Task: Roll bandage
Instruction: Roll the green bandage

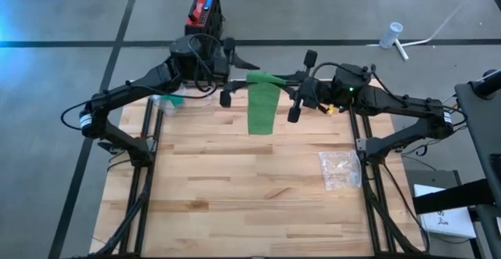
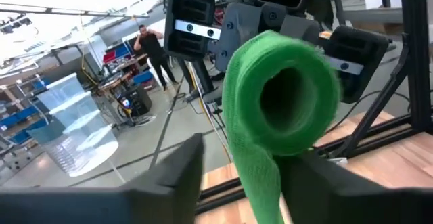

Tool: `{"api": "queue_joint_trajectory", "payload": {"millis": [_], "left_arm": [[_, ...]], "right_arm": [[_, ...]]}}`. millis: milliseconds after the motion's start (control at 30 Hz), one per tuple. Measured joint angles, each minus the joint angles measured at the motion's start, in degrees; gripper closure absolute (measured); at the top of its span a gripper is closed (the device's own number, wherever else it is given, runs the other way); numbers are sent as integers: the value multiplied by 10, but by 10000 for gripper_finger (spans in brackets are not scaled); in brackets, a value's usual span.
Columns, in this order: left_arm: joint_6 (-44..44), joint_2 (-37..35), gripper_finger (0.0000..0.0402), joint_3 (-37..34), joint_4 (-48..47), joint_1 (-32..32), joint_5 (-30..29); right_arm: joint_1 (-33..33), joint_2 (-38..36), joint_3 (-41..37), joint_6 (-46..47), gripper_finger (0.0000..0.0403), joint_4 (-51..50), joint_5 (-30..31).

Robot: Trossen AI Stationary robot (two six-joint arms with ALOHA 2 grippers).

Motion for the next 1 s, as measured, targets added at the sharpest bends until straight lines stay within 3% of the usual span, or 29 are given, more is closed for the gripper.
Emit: {"api": "queue_joint_trajectory", "payload": {"millis": [200,800,1000], "left_arm": [[-8,1,387,0,2,0,-4],[-17,-11,401,-11,-21,3,-5],[-6,-33,374,-11,-16,3,-1]], "right_arm": [[0,-4,0,29,379,-12,-25],[2,-72,-2,81,379,-28,-84],[2,-69,-5,82,376,-37,-80]]}}
